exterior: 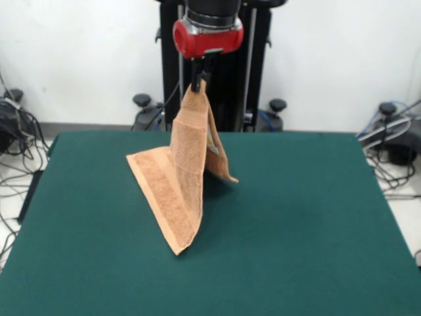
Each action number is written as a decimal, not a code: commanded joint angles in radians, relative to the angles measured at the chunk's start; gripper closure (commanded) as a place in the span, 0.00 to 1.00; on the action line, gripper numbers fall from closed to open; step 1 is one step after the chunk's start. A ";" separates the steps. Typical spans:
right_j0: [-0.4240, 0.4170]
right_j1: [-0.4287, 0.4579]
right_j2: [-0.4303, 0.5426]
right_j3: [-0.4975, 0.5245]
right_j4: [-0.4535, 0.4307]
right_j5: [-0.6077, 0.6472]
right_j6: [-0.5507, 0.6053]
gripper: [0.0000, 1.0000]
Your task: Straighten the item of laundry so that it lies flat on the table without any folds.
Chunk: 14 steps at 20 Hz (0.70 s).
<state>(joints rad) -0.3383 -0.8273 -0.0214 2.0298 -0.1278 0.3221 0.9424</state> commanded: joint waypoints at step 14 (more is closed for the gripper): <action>0.042 -0.014 0.016 0.065 0.057 -0.015 0.280 1.00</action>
<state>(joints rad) -0.3052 -0.8352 -0.0214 2.0325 -0.1249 0.3196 0.9424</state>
